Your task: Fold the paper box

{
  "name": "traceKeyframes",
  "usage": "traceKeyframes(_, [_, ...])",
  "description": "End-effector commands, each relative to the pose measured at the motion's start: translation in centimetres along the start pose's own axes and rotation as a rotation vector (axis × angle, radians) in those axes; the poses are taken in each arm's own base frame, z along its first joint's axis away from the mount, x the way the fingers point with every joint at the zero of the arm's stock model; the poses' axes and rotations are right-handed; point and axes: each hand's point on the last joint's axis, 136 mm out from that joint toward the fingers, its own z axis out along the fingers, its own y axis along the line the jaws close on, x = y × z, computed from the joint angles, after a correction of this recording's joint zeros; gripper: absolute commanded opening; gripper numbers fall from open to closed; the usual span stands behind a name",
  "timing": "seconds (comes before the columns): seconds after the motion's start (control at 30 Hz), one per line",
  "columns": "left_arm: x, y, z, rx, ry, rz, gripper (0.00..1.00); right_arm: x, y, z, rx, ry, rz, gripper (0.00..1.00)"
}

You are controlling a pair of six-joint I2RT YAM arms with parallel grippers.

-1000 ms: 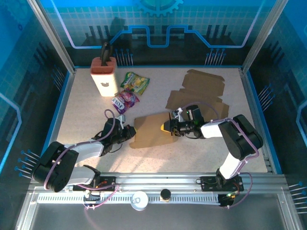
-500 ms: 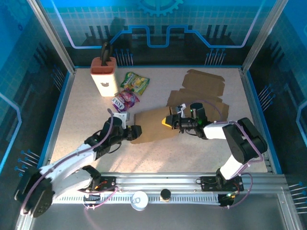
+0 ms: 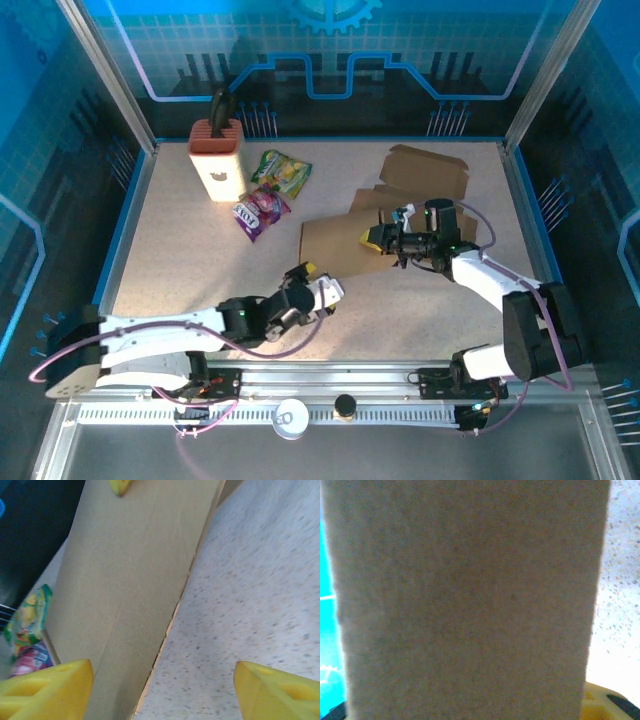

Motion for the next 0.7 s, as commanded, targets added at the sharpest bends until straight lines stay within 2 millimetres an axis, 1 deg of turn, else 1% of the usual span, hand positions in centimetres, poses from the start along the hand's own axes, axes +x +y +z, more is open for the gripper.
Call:
traceKeyframes(0.0, [-2.7, 3.3, 0.3, -0.205, -0.027, 0.145, 0.82, 1.1, -0.3, -1.1, 0.023, 0.049, 0.065, 0.32])
traceKeyframes(0.1, [-2.9, 3.6, 1.1, -0.263, -0.025, 0.191, 0.83, 1.0, -0.1, -1.6, 0.017, 0.045, 0.080, 0.32])
traceKeyframes(0.2, [-2.7, 2.7, 2.0, -0.246, -0.015, 0.229, 0.83, 1.0, -0.2, -1.8, 0.015, 0.051, 0.101, 0.32])
traceKeyframes(0.37, [-2.1, 1.8, 3.4, -0.259, -0.003, 0.277, 0.83, 1.2, -0.3, -1.8, 0.000, 0.070, 0.151, 0.31])
traceKeyframes(0.5, [-2.5, 2.4, 3.8, -0.313, -0.020, 0.289, 0.82, 1.4, -0.3, -1.9, -0.010, 0.082, 0.176, 0.31])
traceKeyframes(0.57, [-2.7, 2.4, 3.9, -0.313, -0.026, 0.287, 0.80, 1.6, -0.3, -1.9, -0.011, 0.089, 0.190, 0.31])
traceKeyframes(0.67, [-2.8, 2.1, 4.4, -0.307, -0.026, 0.290, 0.74, 1.8, -0.5, -2.0, -0.013, 0.097, 0.204, 0.31])
